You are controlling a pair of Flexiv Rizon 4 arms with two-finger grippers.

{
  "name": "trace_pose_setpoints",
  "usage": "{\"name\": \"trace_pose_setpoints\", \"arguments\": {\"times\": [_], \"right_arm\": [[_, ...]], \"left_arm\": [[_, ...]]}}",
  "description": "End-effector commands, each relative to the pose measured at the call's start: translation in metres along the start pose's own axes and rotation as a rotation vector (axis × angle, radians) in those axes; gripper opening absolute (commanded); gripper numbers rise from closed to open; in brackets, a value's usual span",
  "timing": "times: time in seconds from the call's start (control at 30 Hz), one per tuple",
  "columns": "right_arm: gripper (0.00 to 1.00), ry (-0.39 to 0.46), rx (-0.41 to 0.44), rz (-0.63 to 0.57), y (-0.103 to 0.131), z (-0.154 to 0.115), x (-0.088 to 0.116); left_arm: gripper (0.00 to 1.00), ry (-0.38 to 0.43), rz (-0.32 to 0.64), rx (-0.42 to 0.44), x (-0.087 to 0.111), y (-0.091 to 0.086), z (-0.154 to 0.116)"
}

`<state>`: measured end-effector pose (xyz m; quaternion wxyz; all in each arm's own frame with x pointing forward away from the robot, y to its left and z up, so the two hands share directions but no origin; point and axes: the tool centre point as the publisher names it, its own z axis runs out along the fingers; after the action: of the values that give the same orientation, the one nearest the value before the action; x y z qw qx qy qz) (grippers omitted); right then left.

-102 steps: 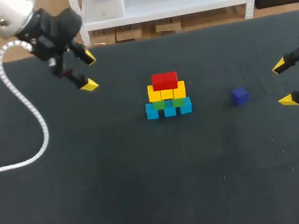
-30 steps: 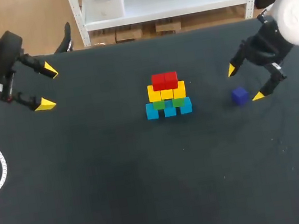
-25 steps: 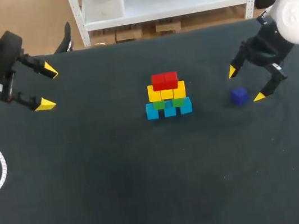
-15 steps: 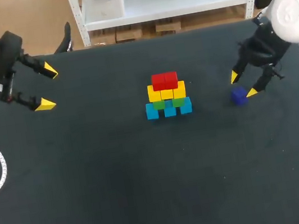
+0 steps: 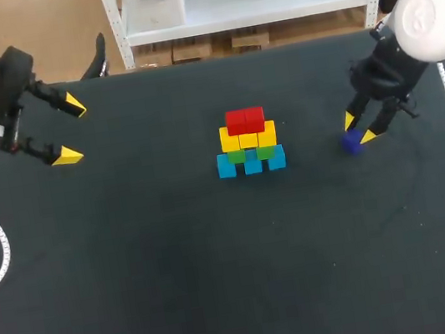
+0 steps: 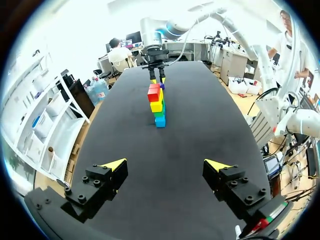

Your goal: Place the blue cubes, place green cubes on the blue cubes, place the yellow cubes on the green cubes, then place the red cubes on the yellow cubes, and place purple cube on the red cubes.

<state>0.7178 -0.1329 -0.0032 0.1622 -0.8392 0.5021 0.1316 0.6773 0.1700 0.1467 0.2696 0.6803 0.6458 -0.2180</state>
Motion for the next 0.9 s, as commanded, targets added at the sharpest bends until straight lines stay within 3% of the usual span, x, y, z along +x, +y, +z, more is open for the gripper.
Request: {"name": "trace_pose_setpoints", "arguments": {"times": [0.03,0.17,0.27,0.43,0.6,0.7,0.9], "right_arm": [[0.0,0.009,0.021,0.065,0.004,-0.014,-0.007],[0.0,-0.004,0.065,0.261,0.004,-0.032,-0.015],[0.0,0.062,0.093,0.422,0.003,-0.047,-0.022],[0.0,0.053,0.242,0.625,-0.001,-0.078,-0.041],[0.0,0.081,0.363,0.722,-0.007,-0.104,-0.064],[0.0,0.054,0.421,0.786,-0.009,-0.112,-0.075],[0.0,0.034,0.458,0.798,-0.015,-0.114,-0.102]], "left_arm": [[1.0,-0.003,0.003,0.0,0.001,0.0,0.0],[1.0,-0.003,0.003,0.0,0.001,0.0,0.0],[1.0,-0.003,0.003,0.0,0.001,0.0,0.0],[1.0,-0.003,0.003,0.0,0.001,0.0,0.0],[1.0,-0.003,0.003,0.0,0.001,0.0,0.0],[1.0,-0.003,0.003,0.0,0.001,0.0,0.0],[1.0,-0.003,0.003,0.0,0.001,0.0,0.0]]}}
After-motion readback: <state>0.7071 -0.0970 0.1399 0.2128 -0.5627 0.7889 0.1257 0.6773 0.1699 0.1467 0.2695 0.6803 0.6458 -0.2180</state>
